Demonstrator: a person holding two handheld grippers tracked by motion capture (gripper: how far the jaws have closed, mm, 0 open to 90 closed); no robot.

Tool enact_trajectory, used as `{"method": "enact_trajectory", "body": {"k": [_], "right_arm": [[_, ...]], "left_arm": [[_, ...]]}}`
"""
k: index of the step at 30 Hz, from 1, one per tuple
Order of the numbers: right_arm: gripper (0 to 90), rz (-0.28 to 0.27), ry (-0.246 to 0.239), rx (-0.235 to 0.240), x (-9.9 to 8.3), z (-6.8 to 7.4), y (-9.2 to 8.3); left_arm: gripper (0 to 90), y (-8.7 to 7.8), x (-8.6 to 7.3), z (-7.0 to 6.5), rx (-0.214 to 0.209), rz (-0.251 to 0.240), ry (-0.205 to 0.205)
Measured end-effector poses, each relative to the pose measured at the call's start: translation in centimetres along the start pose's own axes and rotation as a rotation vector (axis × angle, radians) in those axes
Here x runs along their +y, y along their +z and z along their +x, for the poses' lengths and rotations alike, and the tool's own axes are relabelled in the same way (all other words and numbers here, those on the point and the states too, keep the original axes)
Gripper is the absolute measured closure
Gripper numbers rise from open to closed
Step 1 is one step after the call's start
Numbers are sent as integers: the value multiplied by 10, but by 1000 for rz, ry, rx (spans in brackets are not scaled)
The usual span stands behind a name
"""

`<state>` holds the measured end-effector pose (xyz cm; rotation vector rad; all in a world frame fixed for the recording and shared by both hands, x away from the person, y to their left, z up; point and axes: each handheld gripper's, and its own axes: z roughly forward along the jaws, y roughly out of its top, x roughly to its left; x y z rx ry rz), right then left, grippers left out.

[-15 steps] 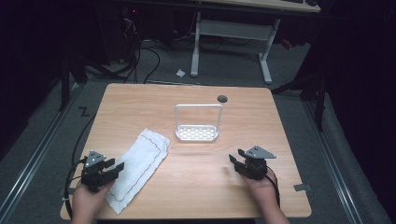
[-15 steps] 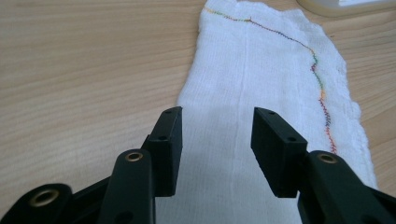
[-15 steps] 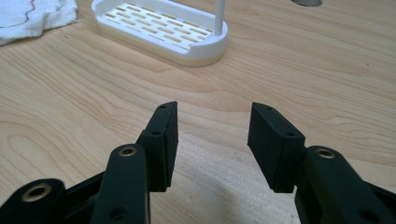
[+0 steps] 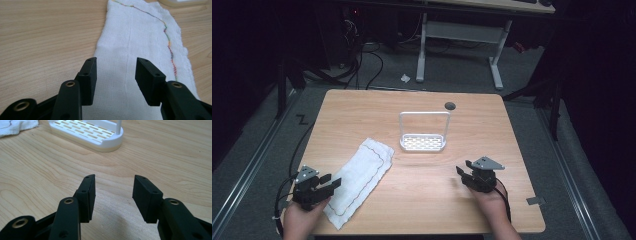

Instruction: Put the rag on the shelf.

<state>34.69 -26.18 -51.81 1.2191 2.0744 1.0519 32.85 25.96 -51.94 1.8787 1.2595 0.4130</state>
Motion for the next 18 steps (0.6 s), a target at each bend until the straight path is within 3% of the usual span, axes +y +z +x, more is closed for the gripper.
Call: {"method": "enact_trajectory", "body": {"k": [4,9,12,18], "right_arm": [[534,0,-8,1,0,0,-1],[535,-4,-1,5,0,-1,-1],[535,-4,2,7,0,-1,-2],[535,-1,2,13,0,0,-2]], "left_arm": [[583,-1,0,-5,-29,27,17],[899,3,-2,-15,-47,112,83],[900,7,-4,-20,-59,164,109],[900,8,-4,-19,-78,168,87]]}}
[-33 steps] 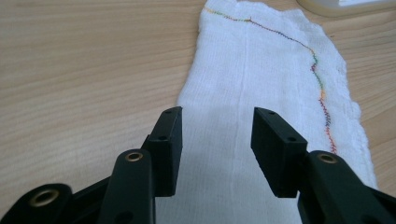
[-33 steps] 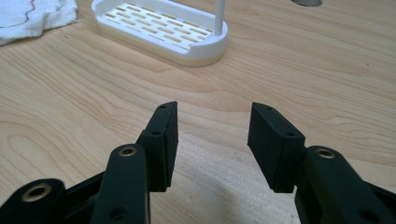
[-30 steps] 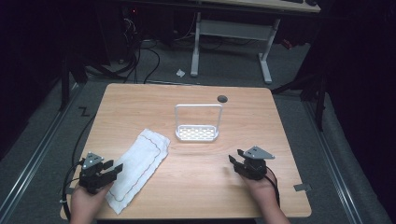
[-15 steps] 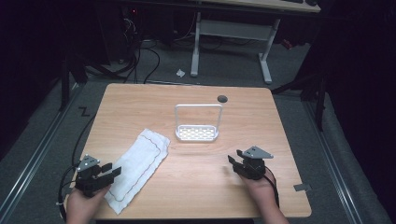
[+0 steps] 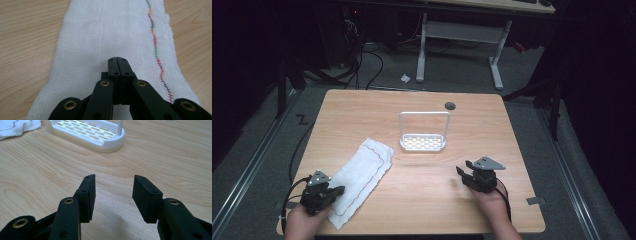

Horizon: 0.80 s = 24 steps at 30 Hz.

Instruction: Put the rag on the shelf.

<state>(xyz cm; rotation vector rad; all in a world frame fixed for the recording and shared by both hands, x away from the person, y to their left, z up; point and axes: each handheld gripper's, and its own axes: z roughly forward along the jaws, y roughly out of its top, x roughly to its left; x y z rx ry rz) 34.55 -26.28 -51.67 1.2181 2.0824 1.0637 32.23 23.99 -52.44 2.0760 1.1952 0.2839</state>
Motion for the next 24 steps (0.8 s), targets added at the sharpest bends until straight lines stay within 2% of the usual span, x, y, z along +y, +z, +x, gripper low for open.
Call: {"method": "enact_trajectory", "body": {"k": [4,8,17,24], "right_arm": [[535,-2,-8,2,0,0,1],[535,1,-6,2,0,1,2],[535,2,-10,3,0,1,2],[535,5,-13,4,0,1,3]], "left_arm": [[900,3,1,-4,-25,5,6],[900,7,4,-15,-50,19,28],[900,19,11,-48,-103,44,122],[900,28,16,-66,-137,46,155]]}}
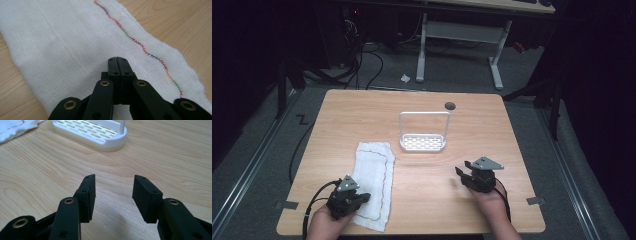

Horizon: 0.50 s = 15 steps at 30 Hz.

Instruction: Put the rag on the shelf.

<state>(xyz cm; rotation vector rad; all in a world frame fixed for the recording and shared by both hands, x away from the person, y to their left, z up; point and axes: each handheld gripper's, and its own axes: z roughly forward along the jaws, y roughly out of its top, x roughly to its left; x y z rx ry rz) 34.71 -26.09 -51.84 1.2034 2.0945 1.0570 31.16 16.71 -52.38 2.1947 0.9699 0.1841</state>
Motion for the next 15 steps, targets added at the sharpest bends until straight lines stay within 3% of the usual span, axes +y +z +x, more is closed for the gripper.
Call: {"method": "enact_trajectory", "body": {"k": [6,8,10,15], "right_arm": [[535,3,2,1,0,0,0],[549,2,3,2,0,1,0],[581,3,-1,15,0,1,0],[781,44,-19,65,1,10,5]], "left_arm": [[899,-1,1,0,-4,-14,-8],[899,-6,-1,5,20,-45,-27],[884,-12,-3,13,53,-83,-63],[887,-25,-13,37,125,-152,-172]]}}
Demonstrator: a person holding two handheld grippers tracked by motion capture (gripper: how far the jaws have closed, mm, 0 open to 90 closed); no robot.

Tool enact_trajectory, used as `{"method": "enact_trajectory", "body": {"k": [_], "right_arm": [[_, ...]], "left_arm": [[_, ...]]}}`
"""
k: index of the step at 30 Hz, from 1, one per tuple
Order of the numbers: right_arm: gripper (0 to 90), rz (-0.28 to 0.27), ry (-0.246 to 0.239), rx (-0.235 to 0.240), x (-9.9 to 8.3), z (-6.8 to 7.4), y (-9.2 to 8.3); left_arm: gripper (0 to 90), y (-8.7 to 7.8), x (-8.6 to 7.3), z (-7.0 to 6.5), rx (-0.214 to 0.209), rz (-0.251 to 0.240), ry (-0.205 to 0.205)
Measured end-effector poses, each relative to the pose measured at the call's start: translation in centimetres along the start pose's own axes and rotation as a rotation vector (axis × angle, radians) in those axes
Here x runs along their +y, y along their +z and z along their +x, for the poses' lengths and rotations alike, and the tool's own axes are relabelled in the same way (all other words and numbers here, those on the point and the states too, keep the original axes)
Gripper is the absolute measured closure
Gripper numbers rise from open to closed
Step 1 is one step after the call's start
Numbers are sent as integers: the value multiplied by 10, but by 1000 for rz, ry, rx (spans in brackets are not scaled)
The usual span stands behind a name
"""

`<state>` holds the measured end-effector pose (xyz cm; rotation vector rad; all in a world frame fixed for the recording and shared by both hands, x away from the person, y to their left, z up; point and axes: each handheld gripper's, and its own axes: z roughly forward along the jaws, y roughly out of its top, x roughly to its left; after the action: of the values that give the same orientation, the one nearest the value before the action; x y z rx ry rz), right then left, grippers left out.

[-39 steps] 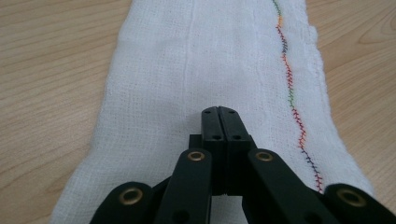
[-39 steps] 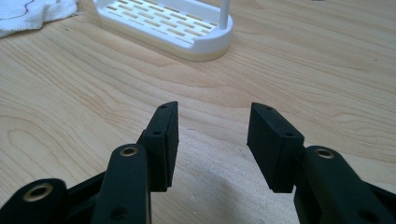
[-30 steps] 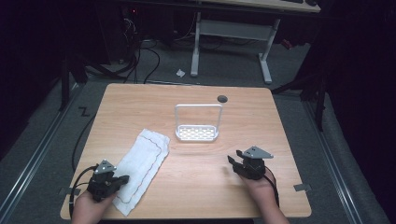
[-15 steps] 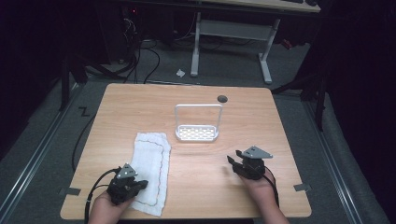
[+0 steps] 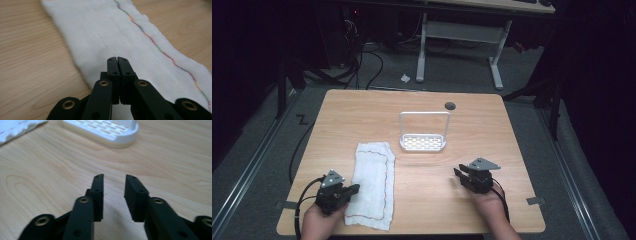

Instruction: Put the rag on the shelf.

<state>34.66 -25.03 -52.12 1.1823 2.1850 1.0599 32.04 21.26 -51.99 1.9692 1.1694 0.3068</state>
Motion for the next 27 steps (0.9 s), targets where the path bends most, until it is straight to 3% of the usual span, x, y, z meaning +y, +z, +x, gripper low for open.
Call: {"method": "enact_trajectory", "body": {"k": [3,6,9,12,14,17,20,22,27], "right_arm": [[900,34,-32,30,5,14,7],[900,32,-88,73,17,39,16],[900,47,-153,136,35,71,33],[900,50,-158,211,53,102,56],[898,56,-182,242,64,122,73],[885,75,-202,271,76,145,95],[885,99,-231,263,84,155,113],[893,112,-222,260,86,157,120],[900,117,-226,260,85,155,119]], "left_arm": [[892,1,-1,7,19,-12,-20],[891,8,1,8,12,-13,-19],[880,15,5,5,19,-1,15],[877,19,5,4,19,15,21],[876,18,4,5,19,24,40],[870,18,4,8,7,25,30],[869,18,4,9,2,27,30],[869,19,4,9,-1,31,31],[875,18,4,6,-25,49,50]]}}
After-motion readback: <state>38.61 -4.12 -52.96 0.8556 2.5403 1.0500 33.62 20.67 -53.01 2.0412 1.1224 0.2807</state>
